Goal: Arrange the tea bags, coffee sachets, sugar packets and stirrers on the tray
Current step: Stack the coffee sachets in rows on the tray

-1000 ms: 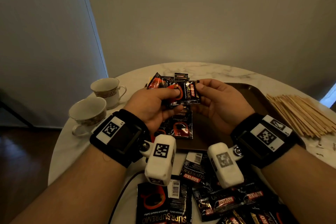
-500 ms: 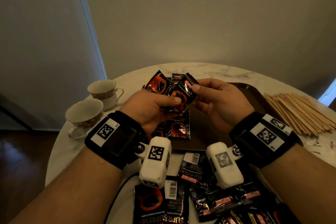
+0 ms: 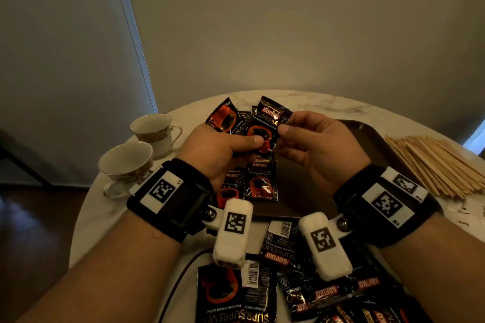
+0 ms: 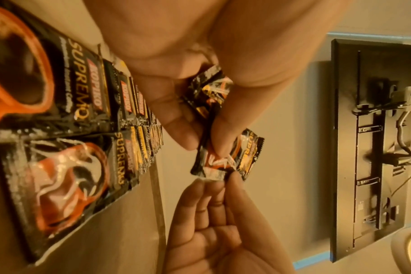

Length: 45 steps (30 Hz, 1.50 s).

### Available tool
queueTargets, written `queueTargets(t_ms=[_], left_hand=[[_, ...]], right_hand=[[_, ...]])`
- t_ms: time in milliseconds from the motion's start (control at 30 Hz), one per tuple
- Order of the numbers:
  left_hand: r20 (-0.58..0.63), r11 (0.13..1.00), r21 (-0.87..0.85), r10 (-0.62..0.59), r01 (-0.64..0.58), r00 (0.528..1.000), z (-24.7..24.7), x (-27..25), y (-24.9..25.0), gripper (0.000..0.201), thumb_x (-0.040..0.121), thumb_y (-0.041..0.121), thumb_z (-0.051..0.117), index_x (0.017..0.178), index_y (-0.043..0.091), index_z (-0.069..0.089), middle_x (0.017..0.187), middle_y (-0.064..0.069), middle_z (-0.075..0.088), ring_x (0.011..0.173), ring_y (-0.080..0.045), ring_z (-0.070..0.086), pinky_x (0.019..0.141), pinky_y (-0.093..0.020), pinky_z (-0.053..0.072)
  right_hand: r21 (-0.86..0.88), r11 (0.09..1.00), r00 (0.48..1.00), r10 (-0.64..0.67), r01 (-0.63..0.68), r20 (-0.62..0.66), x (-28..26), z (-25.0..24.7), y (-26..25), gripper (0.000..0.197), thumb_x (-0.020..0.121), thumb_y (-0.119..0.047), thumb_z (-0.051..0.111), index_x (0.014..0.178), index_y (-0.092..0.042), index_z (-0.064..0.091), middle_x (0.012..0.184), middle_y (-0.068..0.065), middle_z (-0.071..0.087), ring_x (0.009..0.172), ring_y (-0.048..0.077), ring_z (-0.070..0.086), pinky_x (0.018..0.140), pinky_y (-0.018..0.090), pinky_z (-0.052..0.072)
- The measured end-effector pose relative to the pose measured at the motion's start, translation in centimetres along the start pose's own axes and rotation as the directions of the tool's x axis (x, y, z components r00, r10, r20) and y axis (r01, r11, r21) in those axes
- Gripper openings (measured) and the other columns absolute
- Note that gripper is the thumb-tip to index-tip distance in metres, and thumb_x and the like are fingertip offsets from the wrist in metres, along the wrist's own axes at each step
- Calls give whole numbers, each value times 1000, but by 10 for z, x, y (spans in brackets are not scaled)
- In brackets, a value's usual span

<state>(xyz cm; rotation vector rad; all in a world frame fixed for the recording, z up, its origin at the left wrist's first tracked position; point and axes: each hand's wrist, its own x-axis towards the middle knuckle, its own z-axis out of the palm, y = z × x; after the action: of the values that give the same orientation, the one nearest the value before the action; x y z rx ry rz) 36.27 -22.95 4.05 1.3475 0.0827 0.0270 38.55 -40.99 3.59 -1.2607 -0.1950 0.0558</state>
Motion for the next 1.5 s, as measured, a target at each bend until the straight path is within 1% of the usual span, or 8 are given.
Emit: queueTargets(t_ms=[233, 333, 467, 800, 1033, 1233, 1367, 1500], left_hand=[[-126, 995, -103, -8, -6, 992, -11, 8, 10, 7, 93, 15, 69, 97, 9, 71, 84, -5, 76, 70, -14, 67, 66, -29, 56], [-215, 989, -146, -38, 6, 976, -18, 14, 14, 6, 97, 17, 64, 95, 12, 68, 83, -4, 75, 65, -12, 62, 61, -26, 53], [-242, 991, -133, -35, 2, 970, -20, 16, 13, 6, 97, 17, 65, 96, 13, 68, 85, -4, 76, 64, -11, 62, 60, -26, 53], [-255, 993, -118, -39, 9, 966, -18, 18, 12, 16, 96, 18, 68, 107, 7, 70, 97, -11, 73, 66, -12, 63, 54, -24, 54], [-248, 994, -105, -35, 9, 968, -20, 20, 10, 18, 96, 19, 68, 110, 8, 69, 91, -7, 73, 65, -11, 64, 56, -25, 55], [-253, 995, -101, -41, 16, 966, -21, 22, 9, 21, 95, 20, 69, 112, 8, 68, 92, -7, 74, 65, -11, 64, 58, -26, 55], [-257, 995, -94, -46, 23, 965, -21, 22, 8, 22, 94, 21, 69, 113, 8, 69, 91, -5, 75, 66, -11, 64, 56, -26, 54], [-265, 996, -86, -50, 28, 963, -20, 22, 7, 25, 93, 21, 70, 115, 8, 69, 95, -6, 75, 68, -11, 64, 56, -26, 53]], right_hand=[[-21, 979, 972, 201, -205, -120, 2, -5, 2, 8, 91, 0, 65, 96, -6, 68, 82, 8, 70, 63, 13, 65, 60, 27, 58], [-184, 916, 934, 350, -357, -67, -1, -9, 4, 19, 90, 1, 64, 108, 0, 68, 92, 16, 62, 64, 16, 61, 59, 28, 55], [-367, 815, 874, 486, -447, 16, -2, -9, 10, 14, 85, 6, 69, 91, -6, 67, 80, 13, 63, 61, 19, 64, 56, 30, 55], [-455, 759, 861, 508, -466, -35, 0, -10, 13, 20, 81, 6, 74, 96, -7, 69, 78, 9, 73, 65, 19, 68, 57, 30, 55], [-420, 774, 873, 475, -474, -109, -1, -9, 8, 18, 88, -8, 74, 103, -7, 64, 64, 6, 63, 62, 22, 66, 57, 33, 55], [-470, 742, 869, 476, -479, -134, -3, -11, 0, 20, 93, -13, 70, 108, -1, 71, 82, 13, 71, 74, 26, 73, 63, 35, 58], [-495, 735, 873, 476, -463, -109, -5, -11, -2, 21, 94, -16, 68, 107, -1, 72, 72, 9, 71, 78, 28, 75, 70, 37, 59], [-509, 732, 872, 482, -453, -83, -8, -9, -3, 18, 95, -14, 66, 108, -2, 71, 79, 13, 71, 78, 33, 75, 69, 37, 60]])
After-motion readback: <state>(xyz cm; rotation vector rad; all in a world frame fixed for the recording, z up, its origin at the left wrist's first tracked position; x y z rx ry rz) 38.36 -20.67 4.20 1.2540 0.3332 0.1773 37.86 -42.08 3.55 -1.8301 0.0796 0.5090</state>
